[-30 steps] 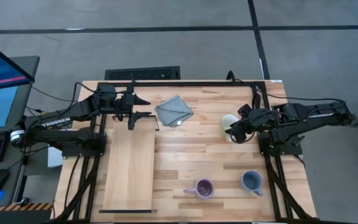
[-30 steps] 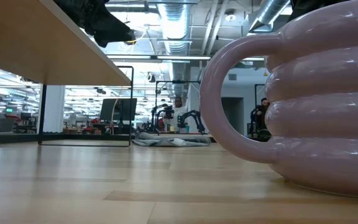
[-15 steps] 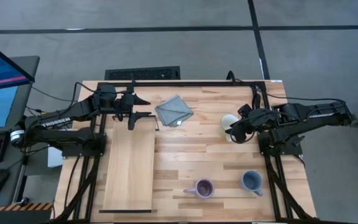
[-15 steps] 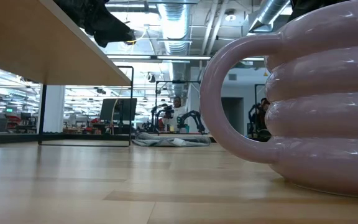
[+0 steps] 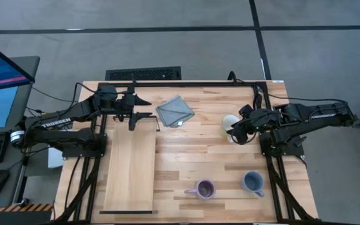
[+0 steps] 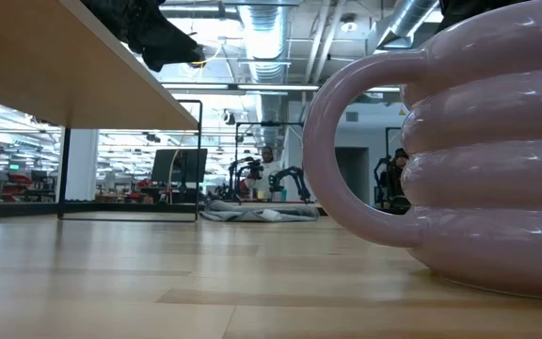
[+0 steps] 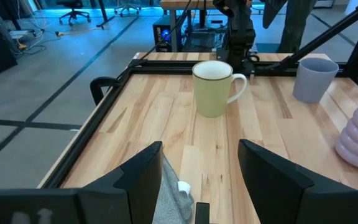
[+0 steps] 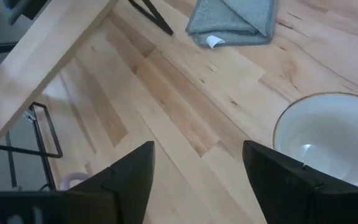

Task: Stack small to large cups/mugs on shelf
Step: Put the yellow mug on the shelf

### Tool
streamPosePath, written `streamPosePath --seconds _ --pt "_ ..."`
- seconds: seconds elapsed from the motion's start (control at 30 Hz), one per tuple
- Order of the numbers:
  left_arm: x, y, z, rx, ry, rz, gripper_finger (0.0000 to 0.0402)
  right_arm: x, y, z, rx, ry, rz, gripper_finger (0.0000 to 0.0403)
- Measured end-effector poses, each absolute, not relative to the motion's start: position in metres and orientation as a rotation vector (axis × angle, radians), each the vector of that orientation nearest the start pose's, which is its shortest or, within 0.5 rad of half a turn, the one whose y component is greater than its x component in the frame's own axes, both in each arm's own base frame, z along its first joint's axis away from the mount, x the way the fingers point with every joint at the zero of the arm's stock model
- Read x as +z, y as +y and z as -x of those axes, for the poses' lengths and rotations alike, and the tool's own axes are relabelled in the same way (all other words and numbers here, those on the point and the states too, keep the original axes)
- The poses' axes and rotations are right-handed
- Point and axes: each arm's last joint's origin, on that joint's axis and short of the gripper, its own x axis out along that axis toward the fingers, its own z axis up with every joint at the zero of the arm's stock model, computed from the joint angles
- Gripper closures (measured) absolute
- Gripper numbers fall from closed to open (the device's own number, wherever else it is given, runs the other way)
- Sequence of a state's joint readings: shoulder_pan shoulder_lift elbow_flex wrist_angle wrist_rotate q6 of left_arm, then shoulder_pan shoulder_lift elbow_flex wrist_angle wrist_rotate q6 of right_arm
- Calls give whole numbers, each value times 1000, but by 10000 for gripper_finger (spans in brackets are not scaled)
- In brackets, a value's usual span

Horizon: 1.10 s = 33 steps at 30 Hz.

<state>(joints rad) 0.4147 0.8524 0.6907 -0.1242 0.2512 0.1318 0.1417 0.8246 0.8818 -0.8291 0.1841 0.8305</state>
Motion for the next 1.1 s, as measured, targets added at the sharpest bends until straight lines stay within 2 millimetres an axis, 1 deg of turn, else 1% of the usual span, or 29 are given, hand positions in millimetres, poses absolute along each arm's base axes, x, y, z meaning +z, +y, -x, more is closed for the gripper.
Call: streamPosePath --seconds 0.87,0.9,0.97,1.1 --pt "294 70 -176 139 297 -56 199 305 14 -151 -361 674 -681 136" --pt "293 70 -176 137 305 -62 199 305 14 -152 -363 670 -689 136" --pt "292 69 -175 134 318 -72 199 305 13 -151 -394 671 -763 136" --pt "290 69 -175 131 336 -74 199 299 13 -145 -477 730 -862 136"
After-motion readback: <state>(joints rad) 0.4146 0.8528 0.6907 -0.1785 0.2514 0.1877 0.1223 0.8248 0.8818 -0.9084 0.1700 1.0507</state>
